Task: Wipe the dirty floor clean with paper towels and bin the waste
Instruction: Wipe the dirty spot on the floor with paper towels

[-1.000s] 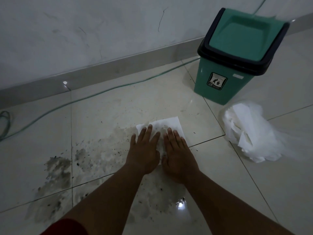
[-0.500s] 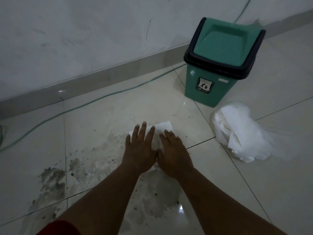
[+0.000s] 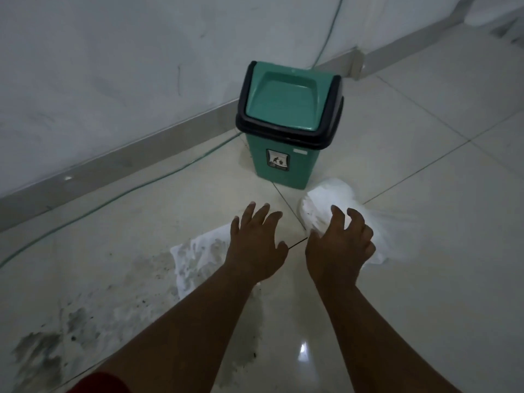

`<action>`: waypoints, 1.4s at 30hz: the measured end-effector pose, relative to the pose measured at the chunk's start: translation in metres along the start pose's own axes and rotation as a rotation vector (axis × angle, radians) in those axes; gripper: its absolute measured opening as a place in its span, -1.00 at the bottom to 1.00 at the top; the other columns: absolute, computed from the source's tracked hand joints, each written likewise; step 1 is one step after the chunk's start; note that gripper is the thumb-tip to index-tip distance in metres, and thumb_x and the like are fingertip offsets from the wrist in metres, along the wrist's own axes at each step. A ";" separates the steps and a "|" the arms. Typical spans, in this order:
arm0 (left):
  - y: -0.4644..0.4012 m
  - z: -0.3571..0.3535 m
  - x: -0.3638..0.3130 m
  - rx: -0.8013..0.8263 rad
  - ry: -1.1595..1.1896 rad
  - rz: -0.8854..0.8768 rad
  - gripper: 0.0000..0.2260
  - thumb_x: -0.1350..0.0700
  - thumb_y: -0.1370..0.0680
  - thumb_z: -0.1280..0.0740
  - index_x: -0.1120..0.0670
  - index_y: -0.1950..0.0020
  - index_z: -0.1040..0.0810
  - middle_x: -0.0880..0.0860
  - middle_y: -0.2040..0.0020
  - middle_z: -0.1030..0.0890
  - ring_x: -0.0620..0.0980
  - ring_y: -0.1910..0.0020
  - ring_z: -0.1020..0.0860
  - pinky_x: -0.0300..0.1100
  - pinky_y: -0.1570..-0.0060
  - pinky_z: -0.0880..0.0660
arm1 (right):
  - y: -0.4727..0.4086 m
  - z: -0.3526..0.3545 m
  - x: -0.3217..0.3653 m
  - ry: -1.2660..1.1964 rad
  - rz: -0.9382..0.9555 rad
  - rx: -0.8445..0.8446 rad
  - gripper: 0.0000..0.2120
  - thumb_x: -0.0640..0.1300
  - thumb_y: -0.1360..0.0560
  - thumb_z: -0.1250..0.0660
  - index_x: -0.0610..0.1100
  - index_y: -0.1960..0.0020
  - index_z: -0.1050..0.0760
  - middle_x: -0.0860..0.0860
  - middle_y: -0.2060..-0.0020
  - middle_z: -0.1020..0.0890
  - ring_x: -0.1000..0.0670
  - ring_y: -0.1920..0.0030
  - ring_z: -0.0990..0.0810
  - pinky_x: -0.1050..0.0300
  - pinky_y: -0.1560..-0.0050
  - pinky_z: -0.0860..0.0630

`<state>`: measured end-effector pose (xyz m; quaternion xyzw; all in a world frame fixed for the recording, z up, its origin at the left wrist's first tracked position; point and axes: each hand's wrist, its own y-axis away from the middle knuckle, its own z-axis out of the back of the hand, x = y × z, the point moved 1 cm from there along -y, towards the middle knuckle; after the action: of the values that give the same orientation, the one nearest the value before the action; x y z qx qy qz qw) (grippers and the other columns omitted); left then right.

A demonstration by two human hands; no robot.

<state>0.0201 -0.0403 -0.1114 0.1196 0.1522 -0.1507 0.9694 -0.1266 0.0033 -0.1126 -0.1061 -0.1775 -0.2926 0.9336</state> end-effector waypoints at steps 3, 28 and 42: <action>-0.008 -0.003 -0.017 0.016 0.009 0.010 -0.45 -0.14 -0.52 -0.26 -0.13 -0.51 -0.26 -0.02 -0.60 -0.17 0.04 -0.61 0.06 0.21 -0.53 -0.01 | -0.016 0.002 -0.018 0.152 -0.017 0.079 -0.53 -0.05 -0.44 -0.43 -0.06 -0.33 -0.49 -0.12 -0.38 -0.44 -0.20 -0.30 -0.38 -0.11 -0.21 -0.29; -0.008 0.008 -0.051 0.081 0.677 0.276 -0.68 -0.09 -0.58 -0.30 0.01 -0.27 -0.59 -0.03 -0.23 -0.62 -0.04 -0.20 -0.55 -0.06 -0.30 -0.44 | -0.019 0.002 -0.030 -0.286 -0.103 0.096 -0.64 0.08 -0.49 -0.37 -0.04 -0.22 -0.46 -0.05 -0.20 -0.55 -0.15 -0.19 -0.55 -0.16 -0.21 -0.44; 0.005 0.026 -0.059 0.186 1.133 0.432 -0.42 -0.50 -0.42 -0.14 -0.08 -0.09 -0.59 -0.07 -0.14 -0.66 0.01 -0.12 -0.61 0.04 -0.13 -0.53 | -0.007 0.033 -0.004 -0.482 0.203 -0.193 -0.74 -0.12 -0.55 -0.35 -0.31 -0.09 -0.63 -0.18 -0.05 -0.69 -0.17 -0.07 -0.65 -0.13 -0.15 -0.58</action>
<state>-0.0256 -0.0278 -0.0672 0.2936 0.6024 0.1238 0.7318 -0.1425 0.0101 -0.0830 -0.2781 -0.3543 -0.1796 0.8746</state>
